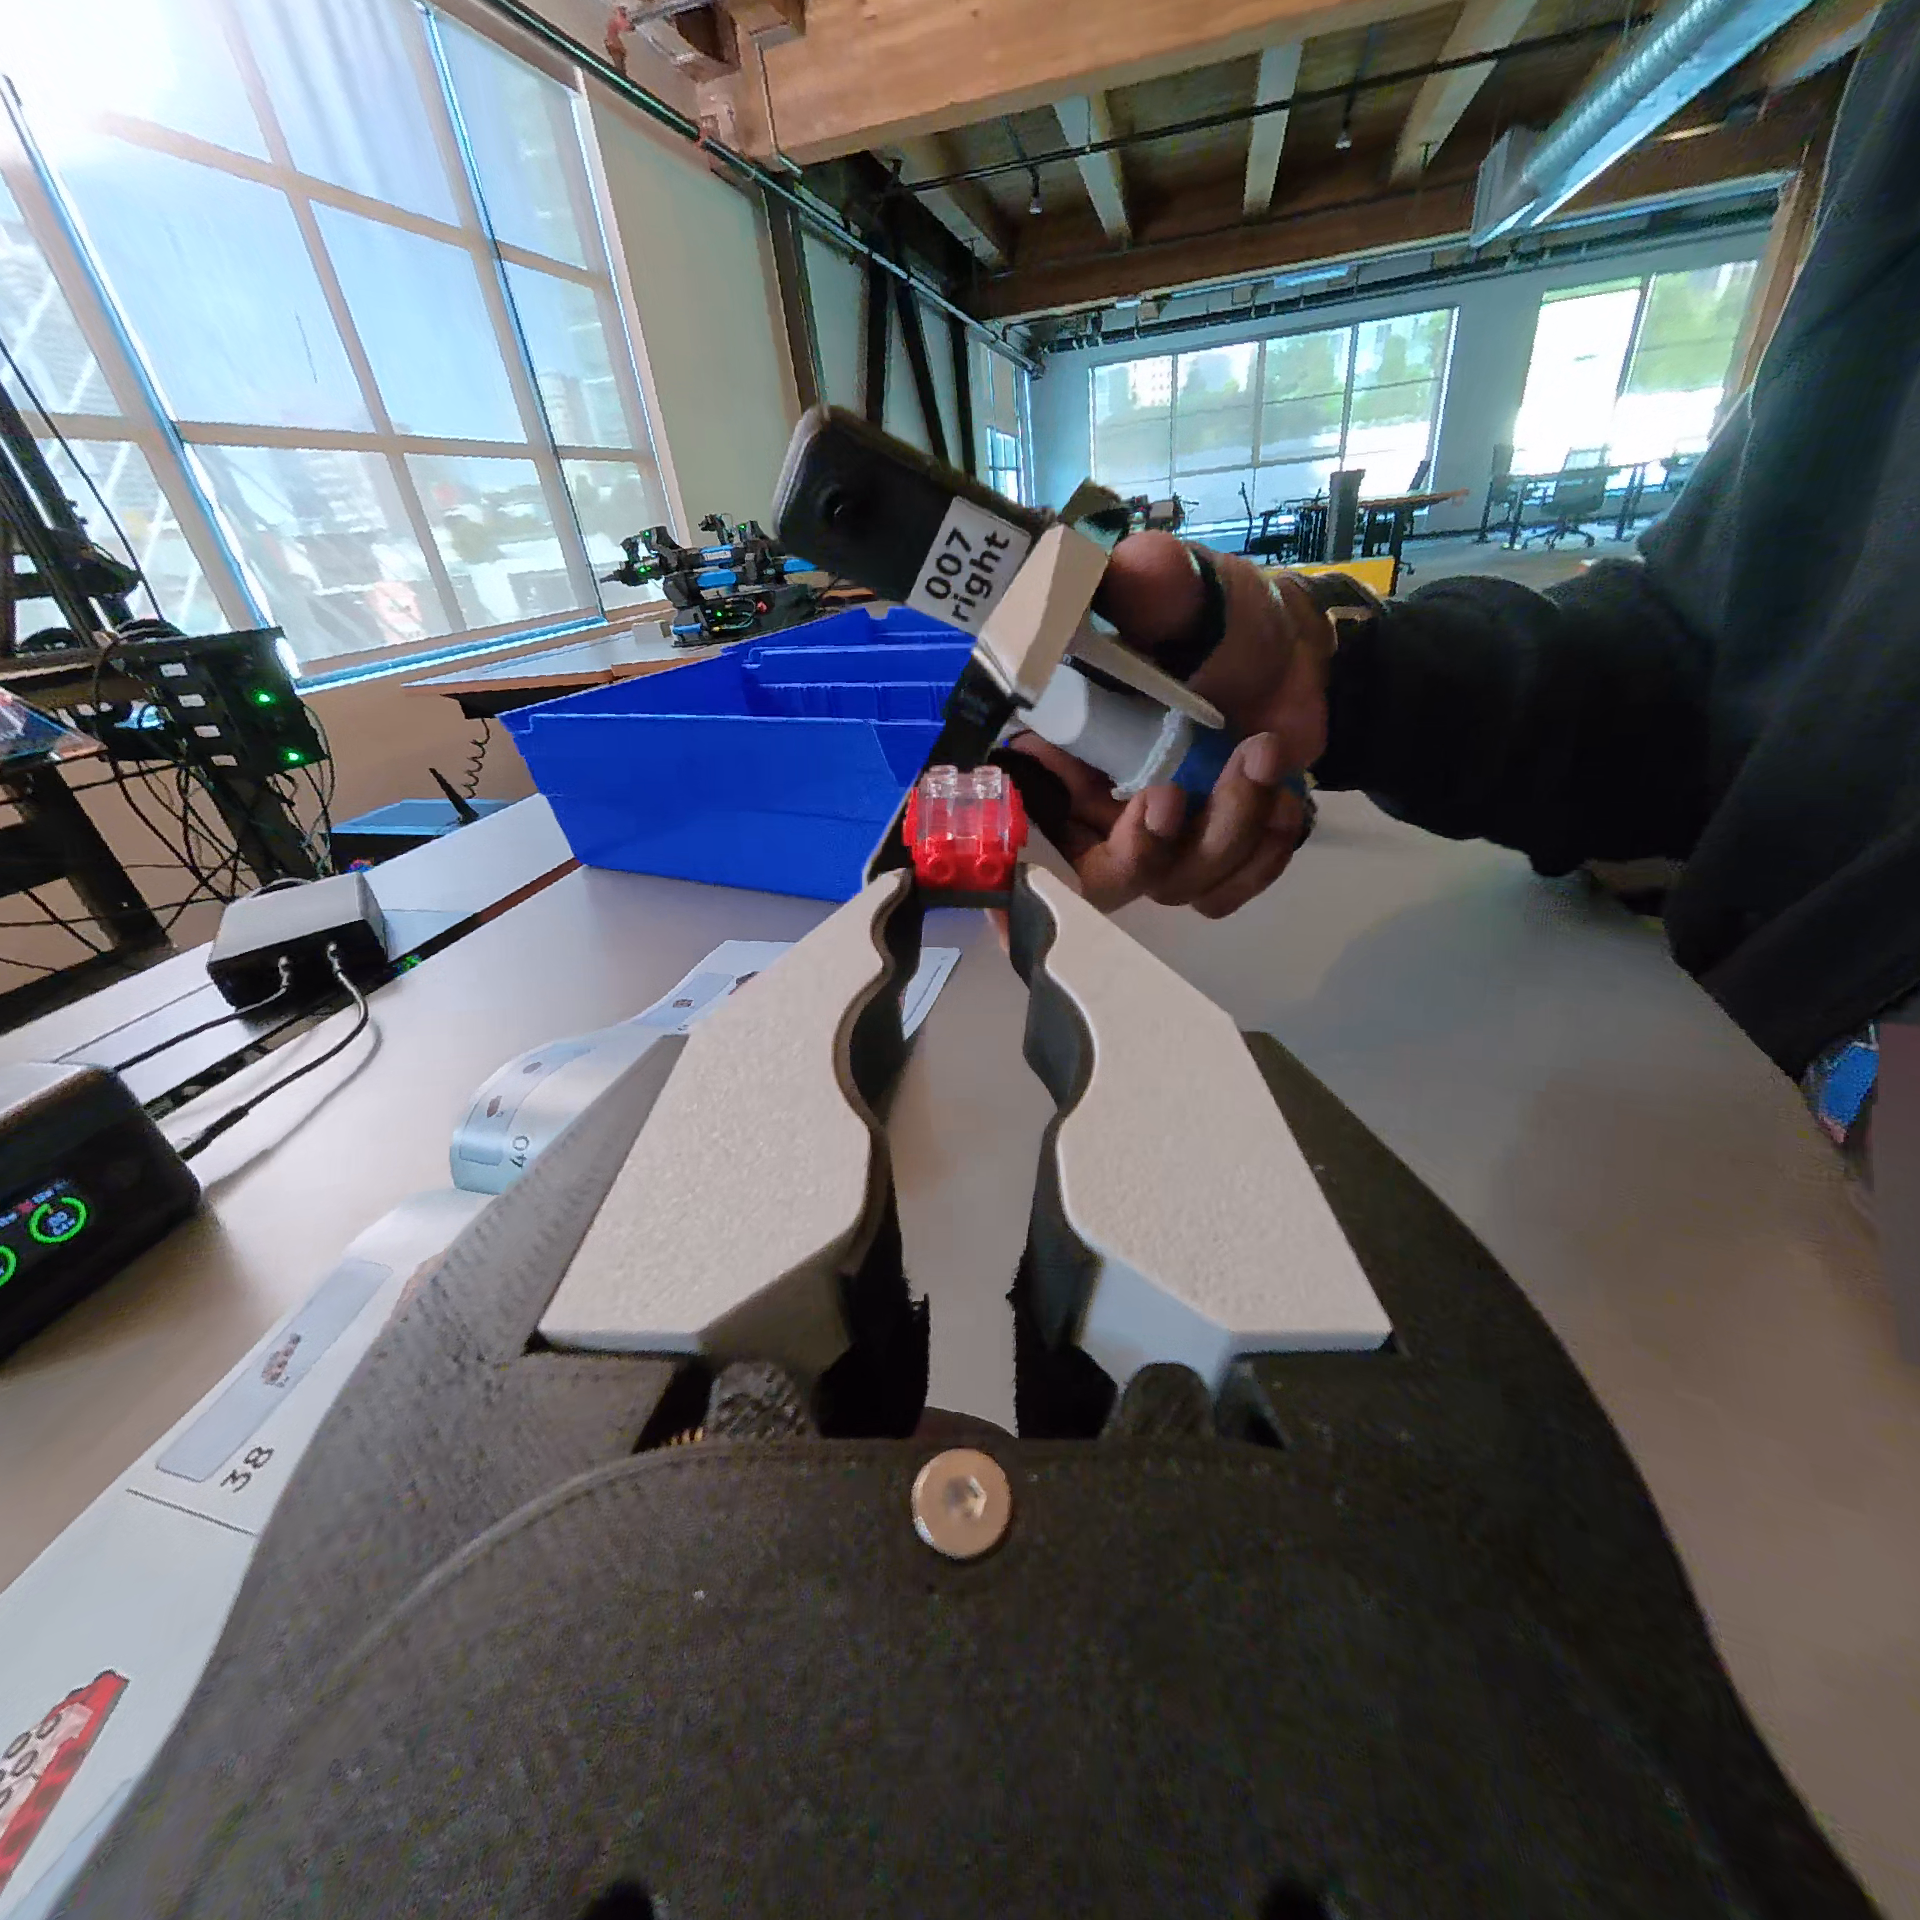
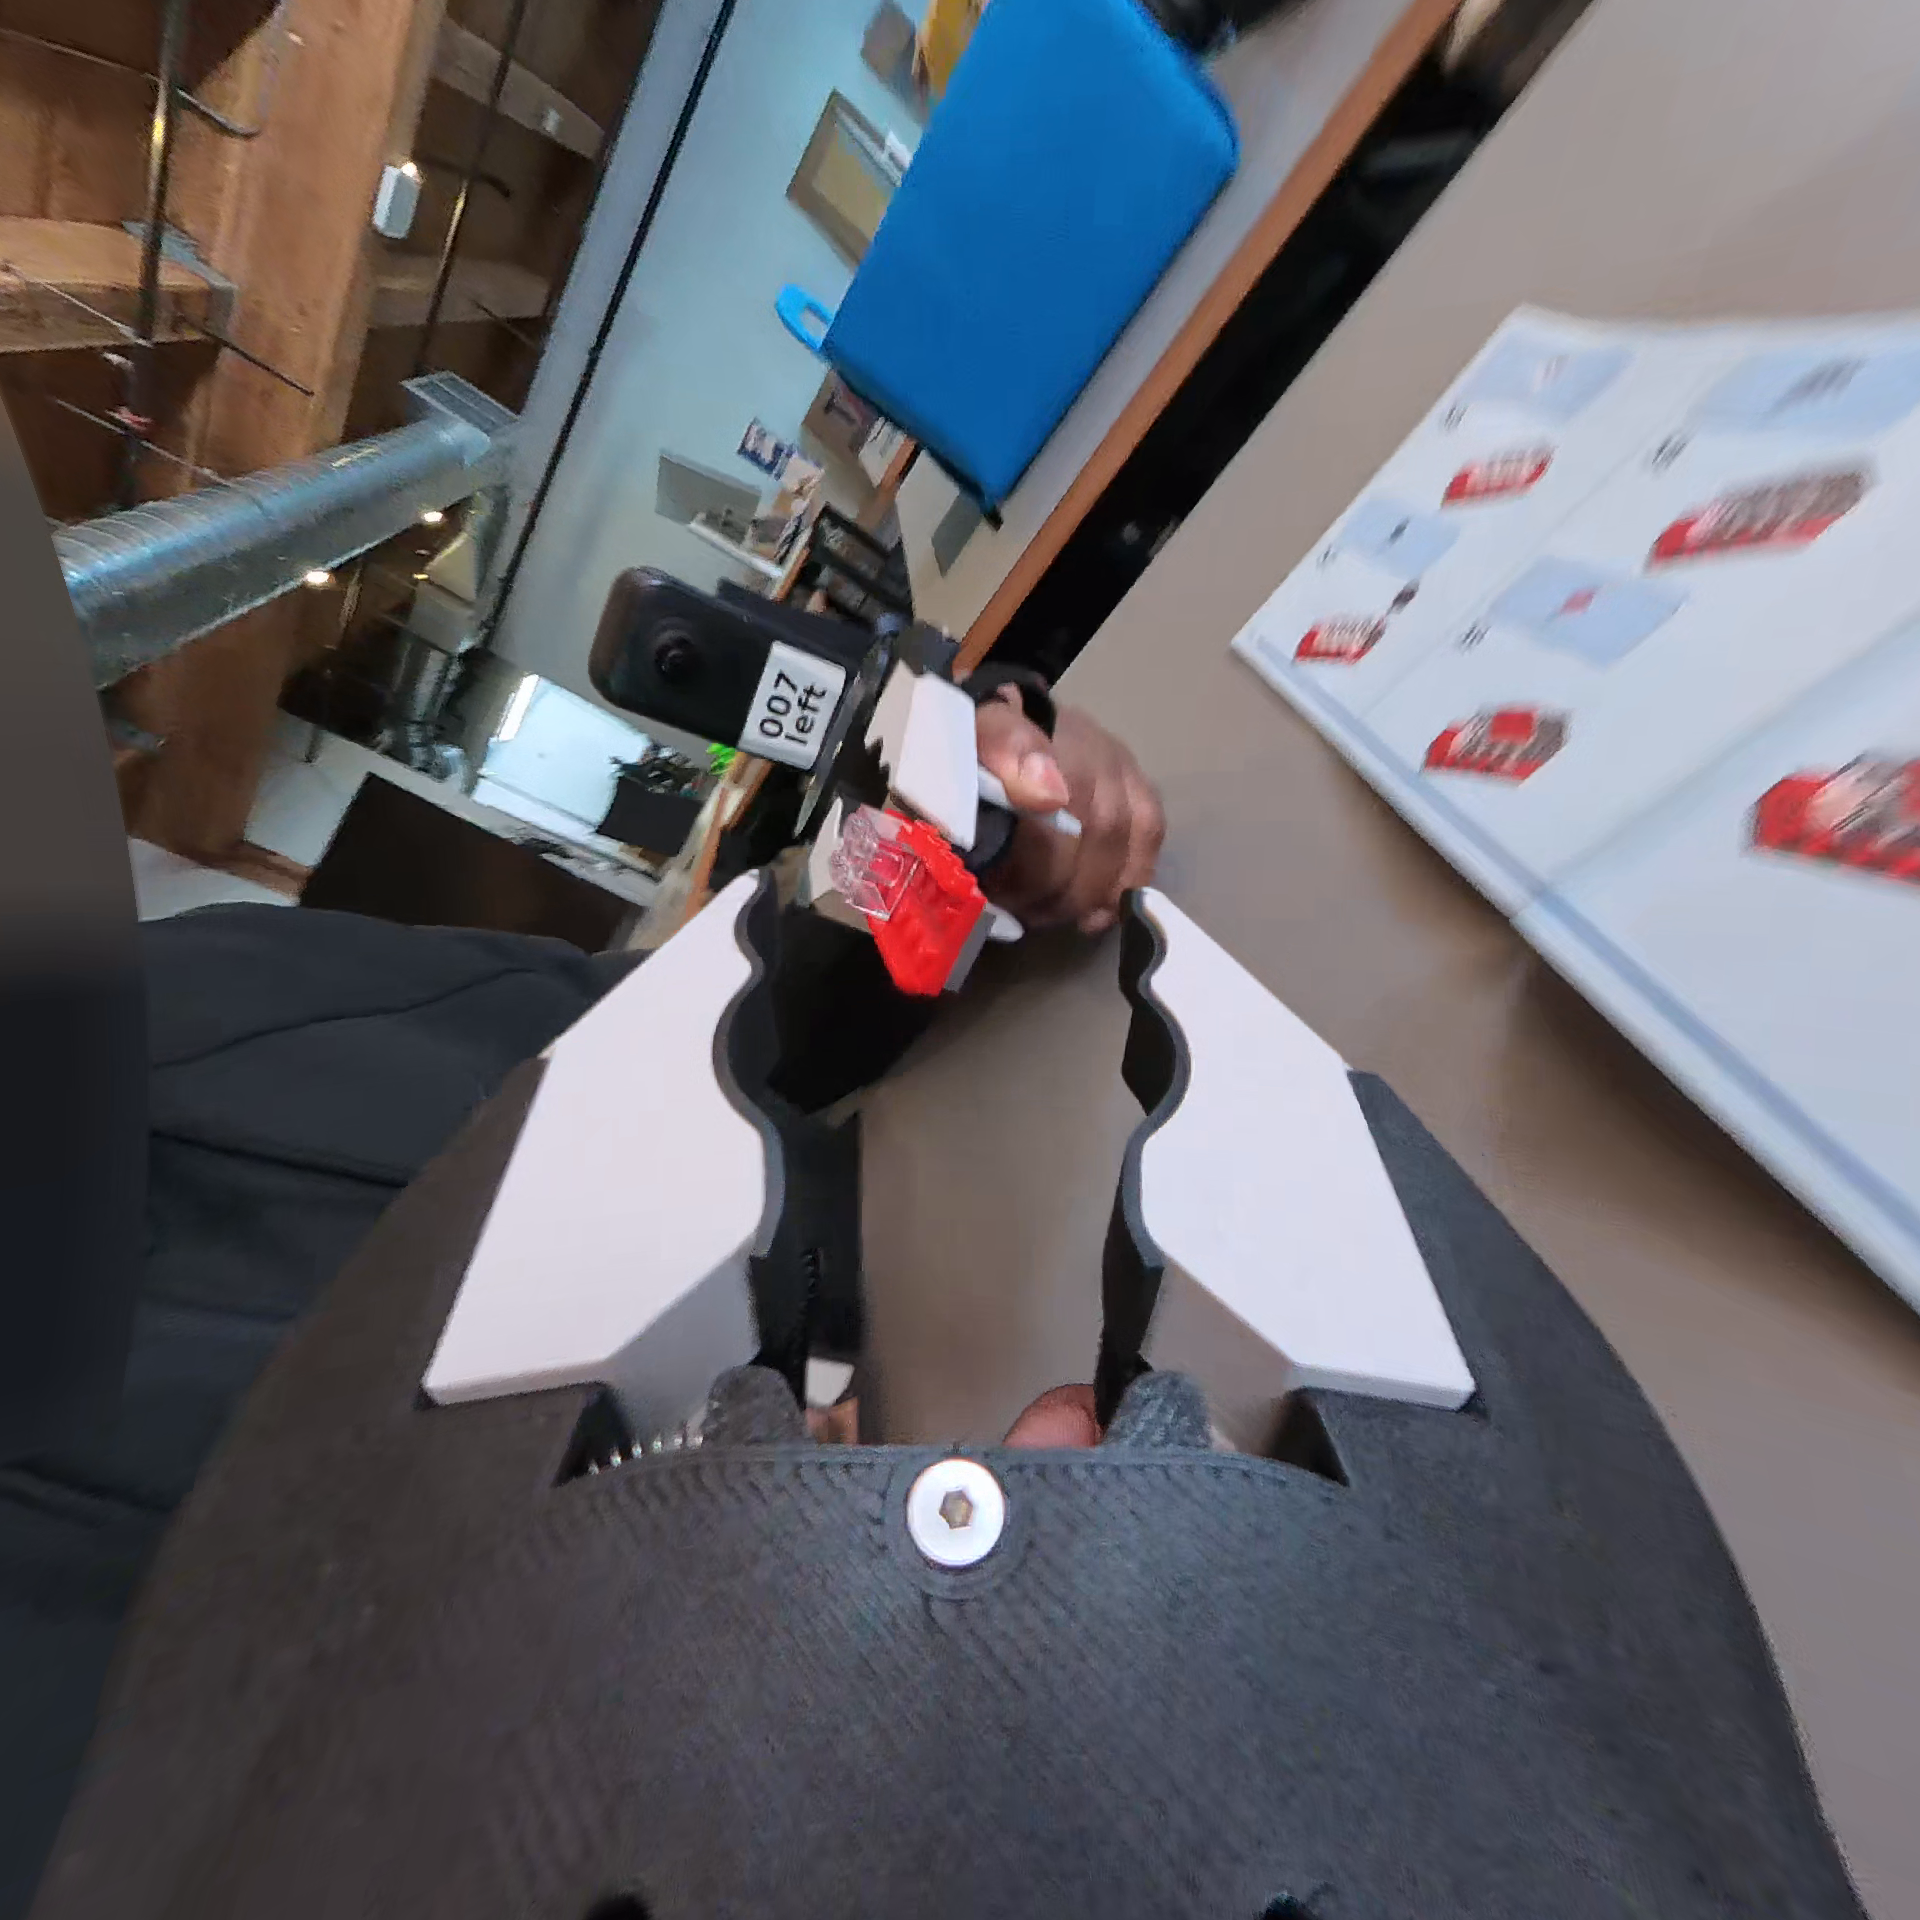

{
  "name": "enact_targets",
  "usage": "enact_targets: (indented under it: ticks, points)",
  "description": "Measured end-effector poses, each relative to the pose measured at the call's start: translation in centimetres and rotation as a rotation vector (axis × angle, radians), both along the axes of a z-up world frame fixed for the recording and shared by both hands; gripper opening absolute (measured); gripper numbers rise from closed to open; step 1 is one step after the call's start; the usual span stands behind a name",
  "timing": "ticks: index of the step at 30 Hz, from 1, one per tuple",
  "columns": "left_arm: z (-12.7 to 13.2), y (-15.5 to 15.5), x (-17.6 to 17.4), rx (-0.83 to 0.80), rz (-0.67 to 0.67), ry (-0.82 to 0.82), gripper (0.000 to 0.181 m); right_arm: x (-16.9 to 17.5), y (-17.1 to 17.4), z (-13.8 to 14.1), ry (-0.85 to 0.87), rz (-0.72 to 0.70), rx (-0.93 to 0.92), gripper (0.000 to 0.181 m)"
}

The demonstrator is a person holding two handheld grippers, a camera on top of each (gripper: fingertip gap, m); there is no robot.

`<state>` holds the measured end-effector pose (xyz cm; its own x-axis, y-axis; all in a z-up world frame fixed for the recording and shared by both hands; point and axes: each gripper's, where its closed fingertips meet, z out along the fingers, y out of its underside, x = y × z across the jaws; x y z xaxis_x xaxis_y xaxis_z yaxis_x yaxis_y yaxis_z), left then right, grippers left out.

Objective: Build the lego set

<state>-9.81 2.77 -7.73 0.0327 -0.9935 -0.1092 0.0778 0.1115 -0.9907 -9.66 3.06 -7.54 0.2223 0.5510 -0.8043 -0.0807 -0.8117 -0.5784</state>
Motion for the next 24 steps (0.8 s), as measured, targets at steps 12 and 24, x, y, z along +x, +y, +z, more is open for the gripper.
enact_targets:
  ticks: [12,24]
  points:
    - [-0.5,-1.3,0.4,0.160,0.001,0.060,0.016,-0.8,-1.6,-0.5,0.090,0.085,-0.093,0.051]
    - [-0.9,-2.3,0.6,0.213,-0.033,0.080,0.016,-1.2,-2.5,-1.0,0.123,0.158,-0.115,0.040]
